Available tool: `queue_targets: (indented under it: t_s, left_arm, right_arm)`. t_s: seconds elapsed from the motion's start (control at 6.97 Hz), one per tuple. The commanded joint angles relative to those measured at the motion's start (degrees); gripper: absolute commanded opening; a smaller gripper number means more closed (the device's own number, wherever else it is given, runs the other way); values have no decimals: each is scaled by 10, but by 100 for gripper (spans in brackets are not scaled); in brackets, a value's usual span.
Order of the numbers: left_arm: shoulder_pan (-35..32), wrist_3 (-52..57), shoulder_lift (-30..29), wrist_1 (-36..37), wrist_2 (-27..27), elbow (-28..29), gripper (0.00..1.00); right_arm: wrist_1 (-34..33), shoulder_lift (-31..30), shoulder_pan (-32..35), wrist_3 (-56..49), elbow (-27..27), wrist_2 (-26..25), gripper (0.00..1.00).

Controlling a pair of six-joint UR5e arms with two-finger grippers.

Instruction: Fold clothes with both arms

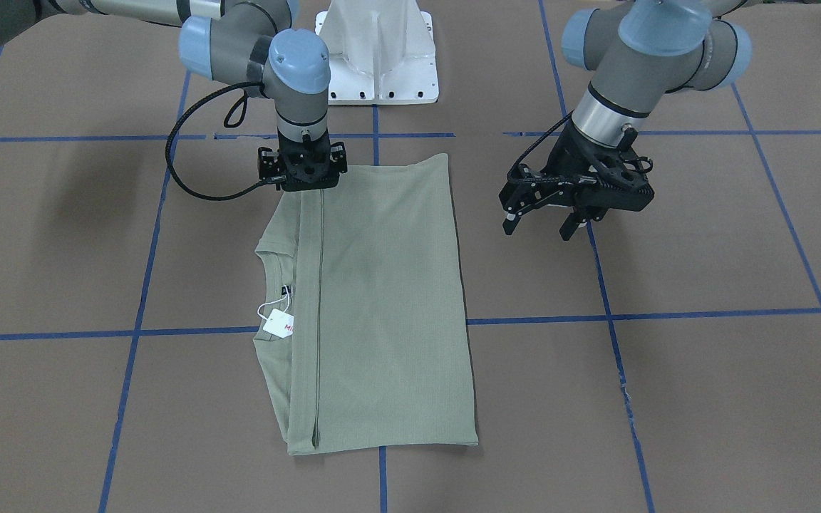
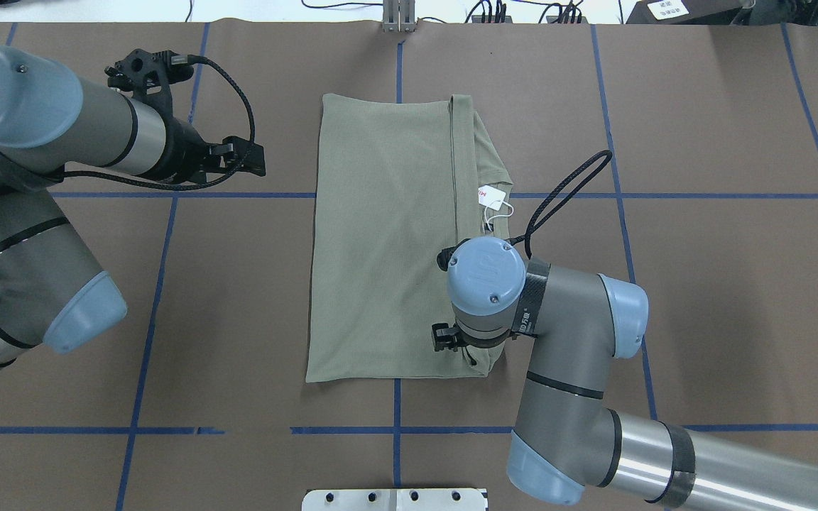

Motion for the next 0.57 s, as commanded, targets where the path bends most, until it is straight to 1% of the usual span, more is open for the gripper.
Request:
queue_targets:
  t_s: [0.0,0.43]
  left_arm:
    - [2,-1,0,-1,-4,2,100]
    - [3,-1,0,-1,-4,4,100]
  right_arm:
    - [-12,-3,-1,-6,1,0,100]
    - [-13,-9,0,-6,2,-1,100]
